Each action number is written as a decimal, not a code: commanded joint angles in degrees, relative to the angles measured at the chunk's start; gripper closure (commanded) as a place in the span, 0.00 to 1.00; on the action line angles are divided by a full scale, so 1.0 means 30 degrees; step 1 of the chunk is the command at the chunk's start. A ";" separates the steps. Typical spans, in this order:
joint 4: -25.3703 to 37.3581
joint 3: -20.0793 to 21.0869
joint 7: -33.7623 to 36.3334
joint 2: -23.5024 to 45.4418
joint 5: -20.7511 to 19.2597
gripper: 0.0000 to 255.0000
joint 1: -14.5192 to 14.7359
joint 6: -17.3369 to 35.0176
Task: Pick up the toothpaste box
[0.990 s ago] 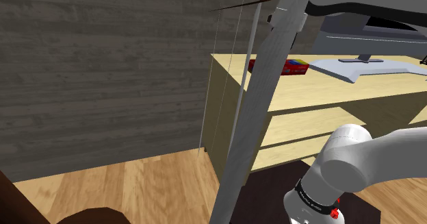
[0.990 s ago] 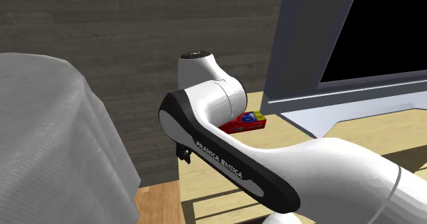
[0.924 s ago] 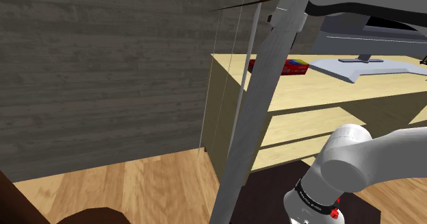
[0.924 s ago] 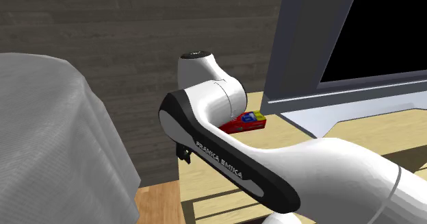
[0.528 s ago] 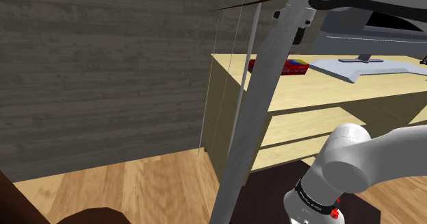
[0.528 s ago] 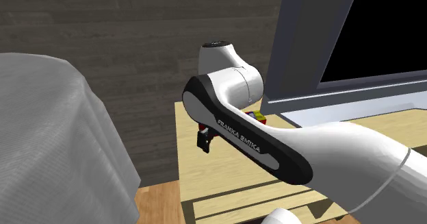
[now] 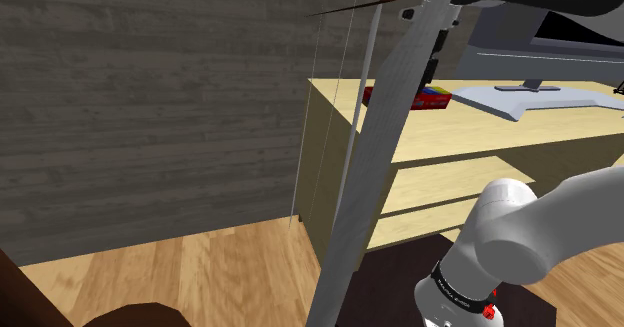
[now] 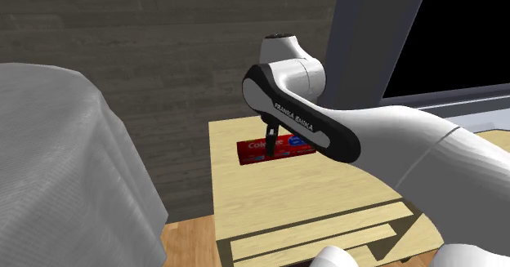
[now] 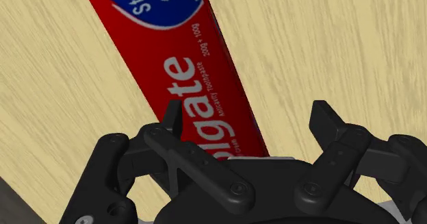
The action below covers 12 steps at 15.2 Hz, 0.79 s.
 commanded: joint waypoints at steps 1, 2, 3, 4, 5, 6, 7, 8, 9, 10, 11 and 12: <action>0.1204 -0.1202 -0.2788 0.1024 -0.0396 0.00 0.0613 0.0042; 0.1758 -0.1694 -0.3866 0.1518 -0.0480 0.00 0.0904 0.0078; 0.1440 -0.1721 -0.3833 0.1436 -0.0524 0.00 0.0879 0.0316; 0.1126 -0.1747 -0.3802 0.1359 -0.0566 0.00 0.0850 0.0555; 0.0817 -0.1776 -0.3772 0.1285 -0.0609 0.00 0.0823 0.0793; 0.0511 -0.1808 -0.3742 0.1216 -0.0653 0.00 0.0797 0.1032; 0.0210 -0.1841 -0.3713 0.1150 -0.0696 0.00 0.0772 0.1271; -0.0088 -0.1876 -0.3685 0.1089 -0.0740 0.00 0.0747 0.1510; -0.0382 -0.1913 -0.3658 0.1032 -0.0784 0.00 0.0722 0.1750; -0.0550 -0.1936 -0.3643 0.1001 -0.0810 0.00 0.0709 0.1888; -0.0551 -0.1935 -0.3643 0.1000 -0.0810 0.00 0.0709 0.1888; -0.0544 -0.1922 -0.3626 0.1010 -0.0801 1.00 0.0717 0.1885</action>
